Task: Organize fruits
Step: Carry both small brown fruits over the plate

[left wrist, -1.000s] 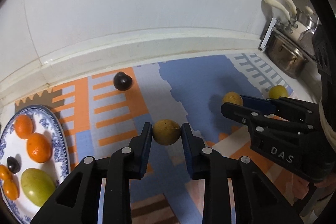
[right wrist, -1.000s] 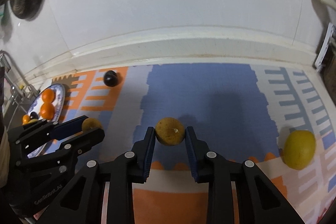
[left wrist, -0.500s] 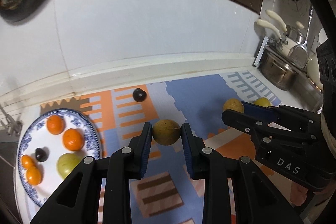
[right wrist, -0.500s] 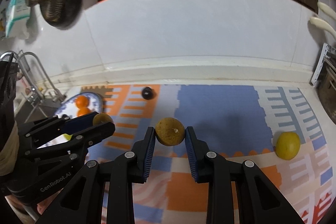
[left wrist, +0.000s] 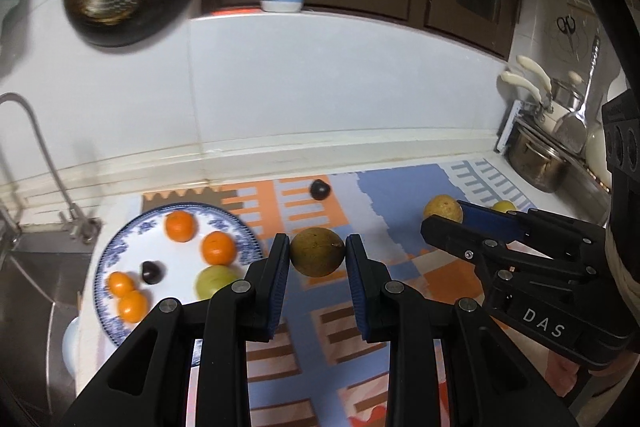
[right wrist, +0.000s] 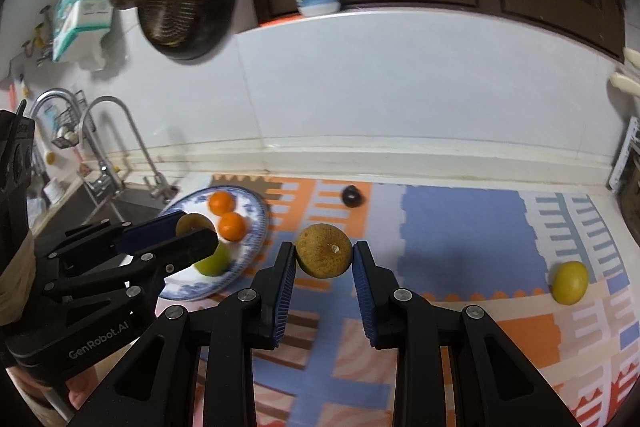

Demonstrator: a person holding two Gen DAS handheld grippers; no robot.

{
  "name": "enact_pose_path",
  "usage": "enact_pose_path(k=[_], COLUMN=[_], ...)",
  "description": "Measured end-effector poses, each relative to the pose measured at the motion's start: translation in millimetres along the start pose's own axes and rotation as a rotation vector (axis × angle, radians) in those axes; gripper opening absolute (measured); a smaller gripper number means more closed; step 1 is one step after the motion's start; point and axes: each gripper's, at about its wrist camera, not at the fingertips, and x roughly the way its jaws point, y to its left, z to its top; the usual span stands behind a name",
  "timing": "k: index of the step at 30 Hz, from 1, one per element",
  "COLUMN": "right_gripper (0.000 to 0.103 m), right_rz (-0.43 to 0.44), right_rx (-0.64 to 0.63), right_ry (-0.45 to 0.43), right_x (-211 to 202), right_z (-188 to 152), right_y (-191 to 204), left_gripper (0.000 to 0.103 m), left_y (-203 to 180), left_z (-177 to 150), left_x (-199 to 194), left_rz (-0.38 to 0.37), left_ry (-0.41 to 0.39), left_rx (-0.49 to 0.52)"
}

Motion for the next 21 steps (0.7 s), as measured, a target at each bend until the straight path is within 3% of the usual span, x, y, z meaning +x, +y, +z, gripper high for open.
enact_pose_path(k=[21], right_gripper=[0.030], right_rz=[0.111], right_rx=[-0.125], right_ry=[-0.005], right_x=[23.0], right_z=[19.5], right_y=[100.4], left_gripper=[0.028], left_y=[85.4], left_z=[-13.7], left_x=[-41.5], left_rz=[0.120], left_ry=[-0.026], left_rx=[-0.068])
